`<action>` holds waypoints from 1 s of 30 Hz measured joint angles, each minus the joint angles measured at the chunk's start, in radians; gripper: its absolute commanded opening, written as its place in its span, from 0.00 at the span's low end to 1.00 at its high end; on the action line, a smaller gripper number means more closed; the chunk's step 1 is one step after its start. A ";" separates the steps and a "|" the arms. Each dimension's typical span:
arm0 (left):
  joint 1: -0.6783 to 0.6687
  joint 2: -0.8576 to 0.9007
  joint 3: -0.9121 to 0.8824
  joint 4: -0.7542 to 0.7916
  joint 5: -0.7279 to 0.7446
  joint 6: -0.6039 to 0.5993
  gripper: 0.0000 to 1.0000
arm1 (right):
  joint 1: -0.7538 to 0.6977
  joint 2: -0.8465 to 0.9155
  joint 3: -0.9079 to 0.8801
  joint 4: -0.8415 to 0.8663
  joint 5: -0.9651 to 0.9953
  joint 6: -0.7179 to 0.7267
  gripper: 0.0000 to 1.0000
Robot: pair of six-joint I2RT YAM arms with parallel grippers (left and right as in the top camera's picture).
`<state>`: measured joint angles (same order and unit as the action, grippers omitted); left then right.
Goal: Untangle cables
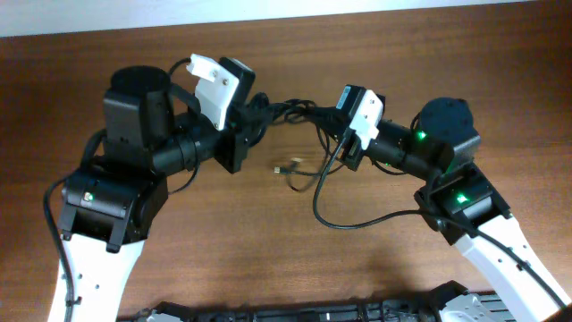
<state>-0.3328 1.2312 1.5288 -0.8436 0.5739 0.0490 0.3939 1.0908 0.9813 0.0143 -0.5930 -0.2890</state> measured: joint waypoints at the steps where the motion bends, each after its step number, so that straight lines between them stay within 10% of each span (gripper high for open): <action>1: 0.000 0.002 0.000 -0.024 0.002 0.013 0.00 | 0.000 -0.009 0.000 0.032 0.043 0.002 0.04; 12: -0.003 0.005 -0.001 -0.058 0.013 0.042 0.00 | 0.000 -0.033 0.005 -0.173 0.302 0.032 0.05; 22: -0.003 0.007 -0.003 0.092 0.013 0.037 0.00 | 0.000 -0.034 0.010 -0.640 0.358 0.165 0.38; 27: -0.003 0.007 -0.005 0.191 0.014 -0.030 0.00 | 0.000 -0.034 0.010 -0.719 0.361 0.170 0.40; 30: -0.003 0.007 -0.006 0.256 0.015 -0.098 0.00 | 0.000 -0.034 0.010 -0.729 0.388 0.207 0.70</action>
<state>-0.3363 1.2381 1.5230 -0.5880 0.5888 -0.0486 0.3939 1.0565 0.9909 -0.7151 -0.2050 -0.0822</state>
